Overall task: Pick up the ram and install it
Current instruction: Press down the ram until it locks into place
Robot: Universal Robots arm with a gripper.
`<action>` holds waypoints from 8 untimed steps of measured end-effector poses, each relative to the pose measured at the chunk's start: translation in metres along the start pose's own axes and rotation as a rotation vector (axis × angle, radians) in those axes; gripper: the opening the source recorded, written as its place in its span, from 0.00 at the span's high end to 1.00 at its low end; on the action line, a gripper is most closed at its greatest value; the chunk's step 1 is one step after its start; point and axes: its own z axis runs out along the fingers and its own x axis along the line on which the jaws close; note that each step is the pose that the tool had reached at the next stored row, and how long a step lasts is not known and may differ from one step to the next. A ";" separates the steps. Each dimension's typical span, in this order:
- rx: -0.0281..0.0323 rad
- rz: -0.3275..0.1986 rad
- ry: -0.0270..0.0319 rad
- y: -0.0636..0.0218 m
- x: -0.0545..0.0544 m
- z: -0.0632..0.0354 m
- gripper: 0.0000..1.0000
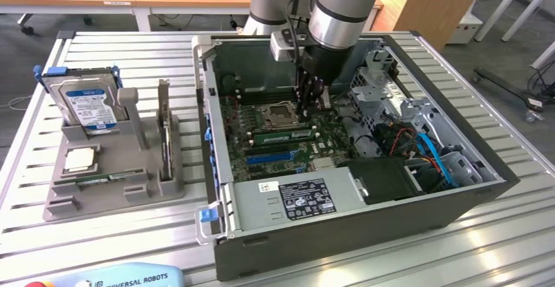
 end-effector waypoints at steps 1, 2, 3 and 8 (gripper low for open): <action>0.0000 0.000 0.0001 0.0000 0.000 0.0000 0.74; -0.0001 0.000 0.0000 0.0000 0.000 0.0000 0.74; 0.0000 0.000 0.0001 0.0000 0.000 0.0000 0.74; 0.0000 0.000 0.0000 0.0000 0.000 0.0000 0.90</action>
